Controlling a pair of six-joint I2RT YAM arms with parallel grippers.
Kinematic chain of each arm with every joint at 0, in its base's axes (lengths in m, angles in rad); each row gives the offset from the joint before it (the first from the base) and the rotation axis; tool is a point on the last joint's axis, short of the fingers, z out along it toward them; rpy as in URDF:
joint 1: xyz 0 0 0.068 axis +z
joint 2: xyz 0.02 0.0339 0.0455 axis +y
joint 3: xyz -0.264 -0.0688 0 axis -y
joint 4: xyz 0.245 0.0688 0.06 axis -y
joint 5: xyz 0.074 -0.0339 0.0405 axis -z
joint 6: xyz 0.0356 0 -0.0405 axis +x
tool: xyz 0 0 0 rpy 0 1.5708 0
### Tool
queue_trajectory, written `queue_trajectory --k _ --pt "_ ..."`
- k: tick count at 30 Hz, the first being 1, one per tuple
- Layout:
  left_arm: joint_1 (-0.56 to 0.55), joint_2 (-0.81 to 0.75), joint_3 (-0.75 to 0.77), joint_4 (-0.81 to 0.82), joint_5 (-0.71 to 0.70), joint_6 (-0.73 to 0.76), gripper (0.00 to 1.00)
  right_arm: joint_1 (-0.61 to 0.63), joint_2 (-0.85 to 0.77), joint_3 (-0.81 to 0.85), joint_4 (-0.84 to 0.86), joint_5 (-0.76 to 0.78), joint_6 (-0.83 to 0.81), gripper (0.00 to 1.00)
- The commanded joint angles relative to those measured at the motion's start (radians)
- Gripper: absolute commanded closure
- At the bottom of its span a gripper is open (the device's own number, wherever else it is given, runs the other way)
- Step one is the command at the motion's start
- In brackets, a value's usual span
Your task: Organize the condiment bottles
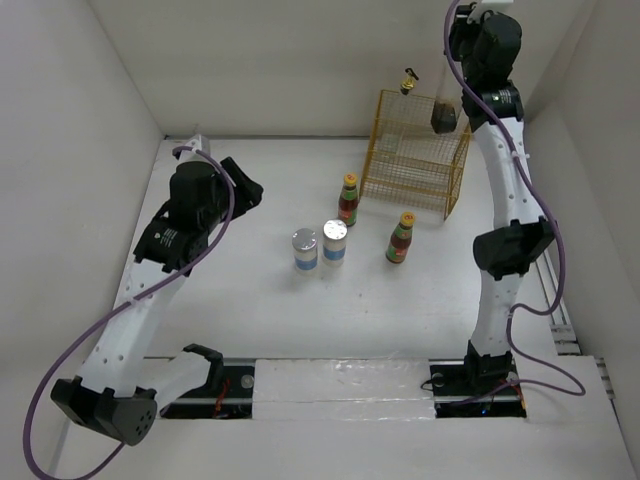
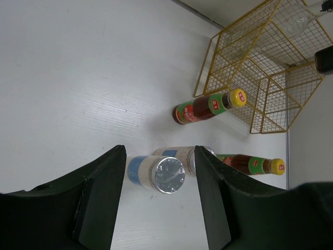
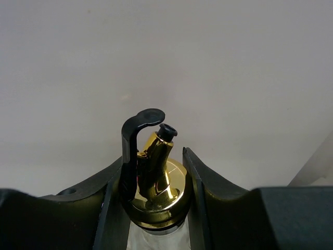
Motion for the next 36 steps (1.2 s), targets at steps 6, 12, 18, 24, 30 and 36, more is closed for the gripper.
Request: queue_trajectory --k 6,12,18,24,30,36 --pt "0.006 -0.002 0.017 0.008 0.004 0.003 0.49 0.006 0.01 0.084 0.252 0.088 0.014 1.0" --pt "0.006 0.008 0.017 0.008 0.004 0.003 0.49 0.006 0.069 0.112 0.338 0.124 0.032 1.0" --pt "0.006 0.017 0.026 -0.001 0.004 0.003 0.49 0.006 0.092 0.113 0.396 0.173 0.064 1.0" --pt "0.015 0.017 0.026 -0.001 0.004 0.003 0.49 0.006 0.11 0.09 0.468 0.234 0.097 1.0" --pt "0.015 0.026 0.035 -0.01 -0.005 0.003 0.49 0.006 0.152 0.123 0.508 0.285 0.106 1.0" --pt "0.015 0.035 0.035 -0.01 -0.014 0.003 0.49 0.016 0.088 -0.078 0.508 0.294 0.106 1.0"
